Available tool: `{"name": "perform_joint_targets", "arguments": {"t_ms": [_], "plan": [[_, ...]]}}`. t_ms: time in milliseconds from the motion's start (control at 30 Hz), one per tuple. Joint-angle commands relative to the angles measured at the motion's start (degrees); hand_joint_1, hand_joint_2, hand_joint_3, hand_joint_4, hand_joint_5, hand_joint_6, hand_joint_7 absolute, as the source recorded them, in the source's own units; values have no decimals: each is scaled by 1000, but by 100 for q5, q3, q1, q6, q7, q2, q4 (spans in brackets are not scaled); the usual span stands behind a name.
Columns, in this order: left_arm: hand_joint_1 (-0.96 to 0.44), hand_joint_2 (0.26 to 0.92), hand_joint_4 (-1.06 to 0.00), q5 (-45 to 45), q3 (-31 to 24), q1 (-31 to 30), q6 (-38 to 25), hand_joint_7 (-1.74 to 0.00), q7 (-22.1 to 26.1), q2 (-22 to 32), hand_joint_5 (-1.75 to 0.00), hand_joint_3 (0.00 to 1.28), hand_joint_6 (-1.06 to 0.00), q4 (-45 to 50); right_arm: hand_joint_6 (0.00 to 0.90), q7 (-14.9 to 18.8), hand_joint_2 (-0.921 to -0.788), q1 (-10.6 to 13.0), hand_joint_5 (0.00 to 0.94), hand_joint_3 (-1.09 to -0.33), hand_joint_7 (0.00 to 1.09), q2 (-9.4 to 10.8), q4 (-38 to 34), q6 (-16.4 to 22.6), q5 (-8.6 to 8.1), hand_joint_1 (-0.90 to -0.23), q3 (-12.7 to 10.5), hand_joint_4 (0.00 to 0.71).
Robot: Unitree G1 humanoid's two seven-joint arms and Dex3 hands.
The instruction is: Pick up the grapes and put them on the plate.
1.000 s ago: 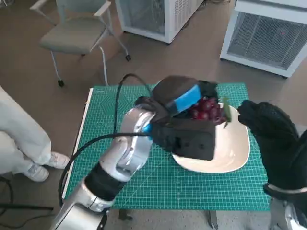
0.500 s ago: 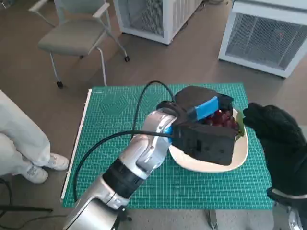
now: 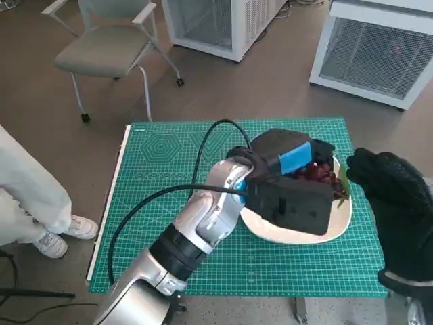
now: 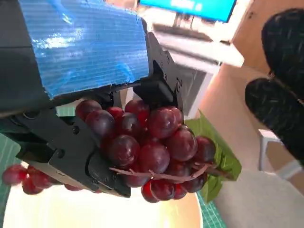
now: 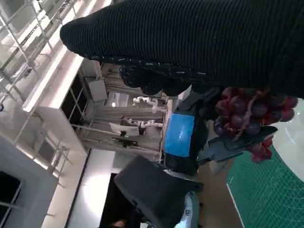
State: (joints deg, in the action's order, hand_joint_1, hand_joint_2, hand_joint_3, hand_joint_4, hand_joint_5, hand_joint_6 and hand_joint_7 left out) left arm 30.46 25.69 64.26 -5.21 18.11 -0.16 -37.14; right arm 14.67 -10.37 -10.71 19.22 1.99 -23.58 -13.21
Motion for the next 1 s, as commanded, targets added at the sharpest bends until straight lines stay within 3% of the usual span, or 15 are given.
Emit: {"name": "perform_joint_targets", "arguments": {"t_ms": [33,100,167,267,600,1000], "plan": [[-203,854,-501,-112,-15,-22,-98,-860,97,-98,-513,74,-443,-26,256,-60,-921,99,774,-589,964,59,-44,-8,51,-357,45,435],[-259,829,-405,-52,45,-35,-98,-552,75,-84,-255,38,-379,-57,256,-60,-921,102,774,-589,962,71,-41,-3,62,-357,56,435],[-324,823,-320,24,106,-47,-65,-361,11,-62,-123,20,-357,-104,256,-59,-921,101,774,-590,961,80,-39,-6,65,-356,65,435],[-428,827,-228,160,200,-84,0,-215,-145,-18,-41,10,-347,-132,256,-51,-921,102,774,-590,960,85,-33,-13,62,-356,71,435],[-681,908,-157,542,438,-106,47,-71,-603,20,-1,36,-297,-208,257,-7,-921,112,776,-593,959,63,-66,29,69,-351,78,434],[-693,921,-159,587,254,-418,-175,-14,-606,306,-2,104,-223,463,251,33,-921,153,780,-595,960,38,-64,52,55,-350,95,431]]}}
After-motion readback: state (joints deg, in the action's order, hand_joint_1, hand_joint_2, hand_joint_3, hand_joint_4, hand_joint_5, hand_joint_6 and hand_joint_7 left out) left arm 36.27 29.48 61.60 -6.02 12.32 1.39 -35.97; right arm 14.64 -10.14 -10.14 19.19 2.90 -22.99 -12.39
